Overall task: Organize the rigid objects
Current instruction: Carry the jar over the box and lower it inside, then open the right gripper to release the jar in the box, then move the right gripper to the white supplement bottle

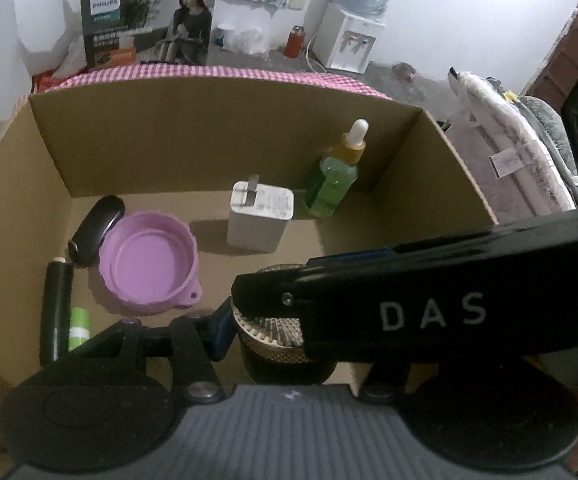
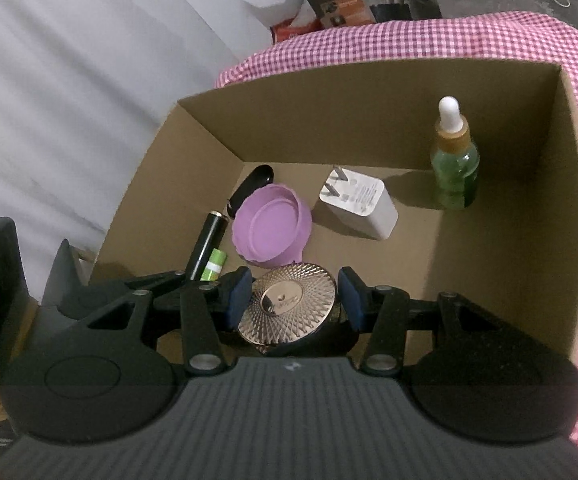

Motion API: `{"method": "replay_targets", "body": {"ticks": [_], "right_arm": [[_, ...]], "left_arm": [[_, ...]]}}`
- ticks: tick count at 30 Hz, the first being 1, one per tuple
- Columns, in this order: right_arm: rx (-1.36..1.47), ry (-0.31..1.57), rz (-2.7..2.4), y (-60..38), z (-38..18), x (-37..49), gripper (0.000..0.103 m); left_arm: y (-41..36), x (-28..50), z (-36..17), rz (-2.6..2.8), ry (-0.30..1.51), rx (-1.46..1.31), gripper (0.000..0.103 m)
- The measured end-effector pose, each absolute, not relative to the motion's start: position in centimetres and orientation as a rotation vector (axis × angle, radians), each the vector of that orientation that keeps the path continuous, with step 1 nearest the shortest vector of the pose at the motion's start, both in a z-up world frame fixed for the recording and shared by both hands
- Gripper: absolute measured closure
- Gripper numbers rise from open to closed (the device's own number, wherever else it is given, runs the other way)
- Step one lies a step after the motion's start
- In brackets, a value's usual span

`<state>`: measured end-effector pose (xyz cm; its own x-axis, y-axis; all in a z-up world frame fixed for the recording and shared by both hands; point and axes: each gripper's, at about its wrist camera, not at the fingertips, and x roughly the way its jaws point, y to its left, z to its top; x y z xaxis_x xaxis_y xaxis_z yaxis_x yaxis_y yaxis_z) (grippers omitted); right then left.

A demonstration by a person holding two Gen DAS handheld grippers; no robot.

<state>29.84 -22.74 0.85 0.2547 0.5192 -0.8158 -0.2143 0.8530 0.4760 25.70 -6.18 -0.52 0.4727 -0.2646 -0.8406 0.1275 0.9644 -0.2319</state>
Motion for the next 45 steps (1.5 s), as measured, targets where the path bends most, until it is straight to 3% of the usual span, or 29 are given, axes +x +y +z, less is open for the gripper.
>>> {"method": "replay_targets", "body": {"ticks": [6,10,17,31,37,45], "right_arm": [[0.293,1.233,0.503,-22.2,-0.3,30.2,0.055],[0.313,1.211,0.501,-22.6,-0.1,30.1,0.055],[0.358,1.075,0.490,-24.0,2.8,28.3,0.054],[0.370,0.674,0.421,-27.2,11.3,16.6,0.028],[0.401,0.590,0.416,-27.2,12.2,11.3,0.022],[0.440,0.592,0.393,-26.8,11.1,7.3,0.021]], "left_arm": [[-5.8,26.0,-0.9,-0.233,1.061,-0.184,0.043],[-5.3,26.0,-0.9,-0.230,1.065,-0.230,0.037],[-5.1,24.0,0.5,-0.228,0.971,-0.206,0.030],[-7.0,15.3,7.3,-0.358,0.685,-0.032,0.012],[-6.5,11.2,8.5,-0.382,0.630,0.025,0.010],[-4.1,7.4,8.0,-0.377,0.625,0.052,0.009]]}}
